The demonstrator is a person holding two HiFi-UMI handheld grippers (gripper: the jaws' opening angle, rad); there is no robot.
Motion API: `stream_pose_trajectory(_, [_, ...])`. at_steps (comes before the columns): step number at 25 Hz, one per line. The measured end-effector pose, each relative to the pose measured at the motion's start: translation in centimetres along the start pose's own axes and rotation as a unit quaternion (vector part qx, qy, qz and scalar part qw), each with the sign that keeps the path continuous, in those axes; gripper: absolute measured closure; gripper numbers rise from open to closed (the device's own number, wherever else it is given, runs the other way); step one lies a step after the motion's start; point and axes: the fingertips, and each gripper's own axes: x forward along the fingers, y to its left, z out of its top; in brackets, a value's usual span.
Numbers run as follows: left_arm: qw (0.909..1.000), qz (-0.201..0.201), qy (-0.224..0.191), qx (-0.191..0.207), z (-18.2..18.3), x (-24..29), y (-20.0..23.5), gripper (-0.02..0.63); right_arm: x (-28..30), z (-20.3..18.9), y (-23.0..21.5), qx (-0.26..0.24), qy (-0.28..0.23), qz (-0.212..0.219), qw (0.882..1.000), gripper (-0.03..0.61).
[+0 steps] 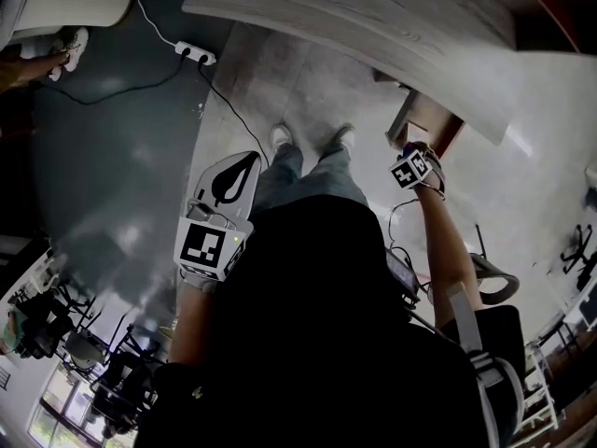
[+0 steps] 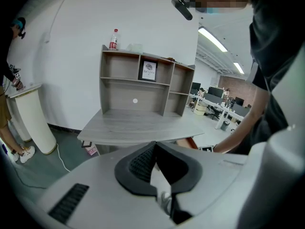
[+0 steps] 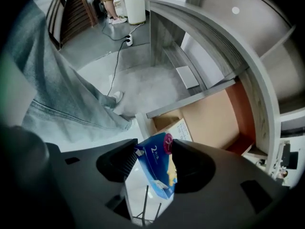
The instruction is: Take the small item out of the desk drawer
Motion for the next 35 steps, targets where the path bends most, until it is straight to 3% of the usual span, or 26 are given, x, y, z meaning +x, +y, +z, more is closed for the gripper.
stream_pose_trajectory(4, [1.0000,-0.005,-0.005,0.003,0.1,0.0,0.0,0.607,-0.5,-0.2,0.0,-0.020,0.016,-0.011,1.000,0.386])
stream_pose_trajectory(10, [0.9998,-0.012,-0.018,0.001,0.5,-0.4,0.1,0.607,-2.7,1.0,-1.3,0.000,0.026,-0.020,0.999,0.488])
stream_pose_trajectory(23, [0.9970,-0.018,-0.073,-0.017,2.4,-0.7,1.2,0.607,-9.5,3.9,-3.8,0.032,0.023,-0.022,0.999,0.492])
stream_pose_trajectory(35, [0.9914,-0.040,-0.124,-0.006,5.4,-0.8,1.4,0.607,-19.3,11.4,-2.1,0.018,-0.068,-0.023,0.997,0.492])
